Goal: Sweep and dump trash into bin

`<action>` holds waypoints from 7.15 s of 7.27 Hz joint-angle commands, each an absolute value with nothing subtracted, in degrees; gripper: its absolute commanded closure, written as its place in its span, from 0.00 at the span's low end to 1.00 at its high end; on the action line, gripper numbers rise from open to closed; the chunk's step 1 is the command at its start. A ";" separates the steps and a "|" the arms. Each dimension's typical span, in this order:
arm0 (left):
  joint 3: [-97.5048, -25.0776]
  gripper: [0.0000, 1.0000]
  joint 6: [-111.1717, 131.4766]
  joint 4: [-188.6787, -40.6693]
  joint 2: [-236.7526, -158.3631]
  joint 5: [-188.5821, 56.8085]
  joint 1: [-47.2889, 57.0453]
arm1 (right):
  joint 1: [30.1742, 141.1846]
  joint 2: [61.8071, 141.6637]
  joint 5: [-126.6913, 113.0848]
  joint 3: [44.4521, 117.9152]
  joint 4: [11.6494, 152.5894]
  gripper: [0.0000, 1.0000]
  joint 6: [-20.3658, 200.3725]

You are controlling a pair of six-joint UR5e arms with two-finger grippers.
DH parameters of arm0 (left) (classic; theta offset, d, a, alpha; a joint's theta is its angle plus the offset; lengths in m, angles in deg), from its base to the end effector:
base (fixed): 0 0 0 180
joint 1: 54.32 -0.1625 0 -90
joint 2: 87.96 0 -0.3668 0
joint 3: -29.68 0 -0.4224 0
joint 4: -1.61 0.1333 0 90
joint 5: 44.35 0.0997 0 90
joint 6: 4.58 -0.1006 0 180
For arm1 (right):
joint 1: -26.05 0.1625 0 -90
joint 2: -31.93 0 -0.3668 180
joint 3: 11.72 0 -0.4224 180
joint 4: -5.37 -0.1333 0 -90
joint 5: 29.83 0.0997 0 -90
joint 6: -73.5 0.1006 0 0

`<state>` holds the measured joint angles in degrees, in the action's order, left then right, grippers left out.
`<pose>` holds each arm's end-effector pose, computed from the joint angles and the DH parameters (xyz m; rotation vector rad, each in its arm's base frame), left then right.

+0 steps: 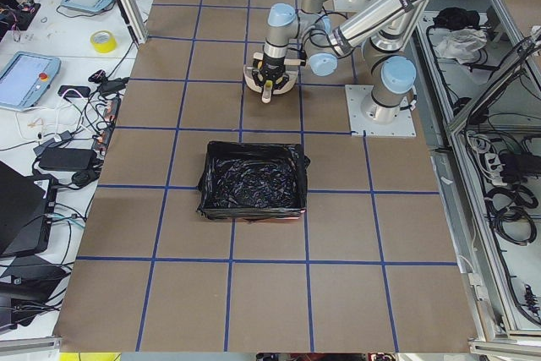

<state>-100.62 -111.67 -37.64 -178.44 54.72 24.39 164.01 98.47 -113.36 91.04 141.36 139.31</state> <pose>-0.0294 -0.4528 0.1728 2.1462 1.9664 0.0682 0.5440 -0.2957 0.1678 0.4417 2.9040 0.0019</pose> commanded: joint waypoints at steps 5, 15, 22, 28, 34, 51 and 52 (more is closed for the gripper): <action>-100.40 1.00 -111.37 -37.33 -178.93 54.09 23.64 | 160.27 99.33 -118.15 89.88 135.11 1.00 130.65; -71.41 1.00 -112.24 -72.39 -182.00 31.06 -4.79 | 109.97 109.27 -118.16 96.91 126.39 1.00 63.32; -57.87 1.00 -136.39 -63.65 -194.13 43.93 -23.55 | 94.60 102.33 -121.14 90.23 128.86 1.00 53.62; -60.93 1.00 -142.73 -42.18 -194.75 84.08 -6.63 | 94.60 103.12 -122.20 93.75 128.86 1.00 51.00; -60.67 1.00 -145.55 -23.50 -193.44 78.14 2.53 | 94.60 102.77 -122.02 93.40 129.12 0.35 50.91; -55.40 1.00 -112.87 -55.96 -212.33 39.85 21.62 | 109.19 115.34 -118.08 71.33 94.23 0.02 65.68; -55.40 1.00 -112.77 -55.79 -212.42 39.85 21.71 | 109.28 115.34 -117.89 71.25 94.40 0.01 64.98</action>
<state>-55.41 -113.30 -55.92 -212.22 39.80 21.39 109.19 115.29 -118.60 71.28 94.28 65.43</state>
